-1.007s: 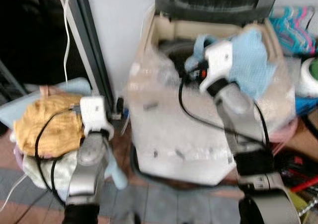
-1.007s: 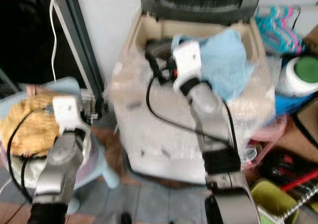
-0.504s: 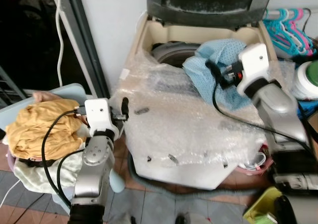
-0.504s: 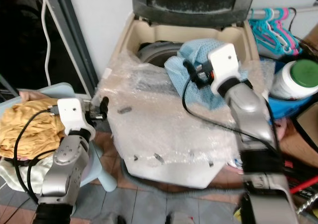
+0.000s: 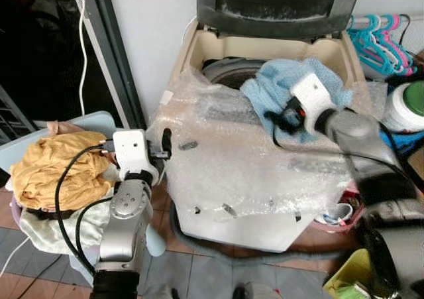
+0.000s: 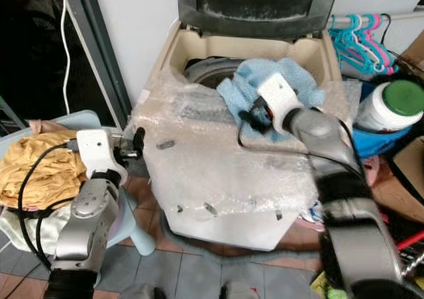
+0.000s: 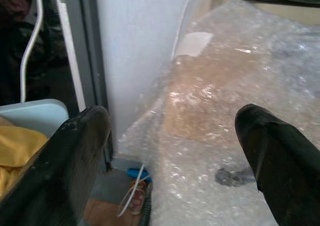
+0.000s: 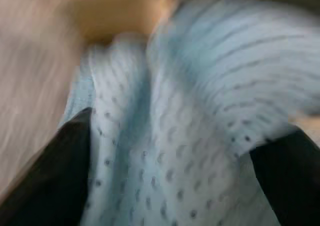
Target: Clothes washing
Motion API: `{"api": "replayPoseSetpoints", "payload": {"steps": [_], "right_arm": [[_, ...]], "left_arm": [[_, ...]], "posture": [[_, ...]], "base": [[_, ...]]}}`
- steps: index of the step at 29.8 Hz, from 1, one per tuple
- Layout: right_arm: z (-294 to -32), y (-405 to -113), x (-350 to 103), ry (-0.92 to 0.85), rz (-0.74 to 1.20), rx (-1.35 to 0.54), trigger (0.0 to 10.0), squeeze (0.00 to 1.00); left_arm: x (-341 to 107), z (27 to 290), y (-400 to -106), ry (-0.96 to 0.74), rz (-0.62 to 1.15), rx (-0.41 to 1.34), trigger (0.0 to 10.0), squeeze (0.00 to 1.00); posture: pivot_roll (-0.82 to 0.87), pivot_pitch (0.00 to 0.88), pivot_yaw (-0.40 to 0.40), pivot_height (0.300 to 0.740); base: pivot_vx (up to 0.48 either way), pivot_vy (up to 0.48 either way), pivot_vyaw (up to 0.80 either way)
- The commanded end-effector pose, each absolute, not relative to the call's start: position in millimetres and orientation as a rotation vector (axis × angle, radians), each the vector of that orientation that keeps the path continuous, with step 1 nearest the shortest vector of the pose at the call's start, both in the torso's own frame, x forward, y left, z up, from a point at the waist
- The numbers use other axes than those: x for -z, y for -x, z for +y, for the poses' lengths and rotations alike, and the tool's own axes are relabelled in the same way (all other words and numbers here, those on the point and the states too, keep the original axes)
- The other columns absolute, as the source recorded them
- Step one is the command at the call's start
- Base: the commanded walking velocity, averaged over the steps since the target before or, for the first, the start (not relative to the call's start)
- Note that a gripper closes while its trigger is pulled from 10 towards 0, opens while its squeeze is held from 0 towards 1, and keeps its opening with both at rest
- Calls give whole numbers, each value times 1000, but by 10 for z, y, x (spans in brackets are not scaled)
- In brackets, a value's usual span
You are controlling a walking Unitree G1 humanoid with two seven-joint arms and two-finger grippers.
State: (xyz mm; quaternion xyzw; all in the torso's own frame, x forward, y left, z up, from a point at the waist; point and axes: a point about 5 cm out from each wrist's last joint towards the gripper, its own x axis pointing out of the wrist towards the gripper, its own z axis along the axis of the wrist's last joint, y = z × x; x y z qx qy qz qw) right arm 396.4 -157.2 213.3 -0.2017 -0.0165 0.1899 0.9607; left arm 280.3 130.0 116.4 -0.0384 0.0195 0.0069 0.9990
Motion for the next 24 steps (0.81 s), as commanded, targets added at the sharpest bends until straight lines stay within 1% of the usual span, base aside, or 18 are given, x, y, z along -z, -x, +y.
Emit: {"api": "replayPoseSetpoints", "payload": {"steps": [1, 2, 6, 10, 13, 15, 17, 18, 20, 21, 24], "right_arm": [[-1432, -4011, -2722, 296, -313, -314, 10000, 0], [-1432, -4011, -2722, 296, -313, -314, 10000, 0], [-1292, -3910, -3122, 213, -539, -351, 10000, 0], [-1312, -3846, -3189, 189, -587, -361, 10000, 0], [-1409, -3757, -3065, 252, -601, -342, 10000, 0], [-1495, -3672, -2863, 243, -563, -324, 10000, 0], [-1511, -3636, -2784, 238, -547, -321, 10000, 0], [-1523, -3543, -2602, 223, -507, -324, 10000, 0], [-1522, -3514, -2551, 217, -495, -326, 10000, 0], [-1468, -3396, -2368, 195, -456, -344, 10000, 0], [-1360, -3226, -2162, 164, -407, -371, 10000, 0]], "left_arm": [[-1166, 1290, -2797, 78, 43, -22, 10000, 0], [-1166, 1290, -2797, 78, 43, -22, 10000, 0], [-1148, 1354, -2789, 68, 47, -41, 10000, 0], [-1144, 1356, -2794, 68, 47, -46, 10000, 0], [-1163, 1310, -2807, 79, 39, -50, 10000, 0], [-1167, 1289, -2815, 85, 40, -56, 10000, 0], [-1171, 1285, -2817, 89, 36, -52, 10000, 0], [-1181, 1284, -2825, 98, 30, -48, 10000, 0], [-1184, 1285, -2827, 100, 29, -47, 10000, 0], [-1197, 1290, -2837, 103, 23, -42, 10000, 0], [-1202, 1293, -2843, 102, 21, -38, 10000, 0]], "posture": [[-22, 0, 16, 740], [-22, 0, 16, 740], [-17, 0, 10, 740], [-24, 0, 8, 740], [-39, 0, 13, 740], [-47, 0, 18, 740], [-47, 0, 18, 740], [-50, 0, 21, 740], [-50, 0, 21, 740], [-53, 0, 30, 740], [-55, 0, 32, 740]], "base": [[0, 0, 0], [0, 0, 0], [0, 0, 0], [0, 0, 0], [0, 0, 0], [0, 0, 0], [0, 0, 0], [0, 0, 0], [0, 0, 0], [0, 0, 0], [0, 0, 0]]}}
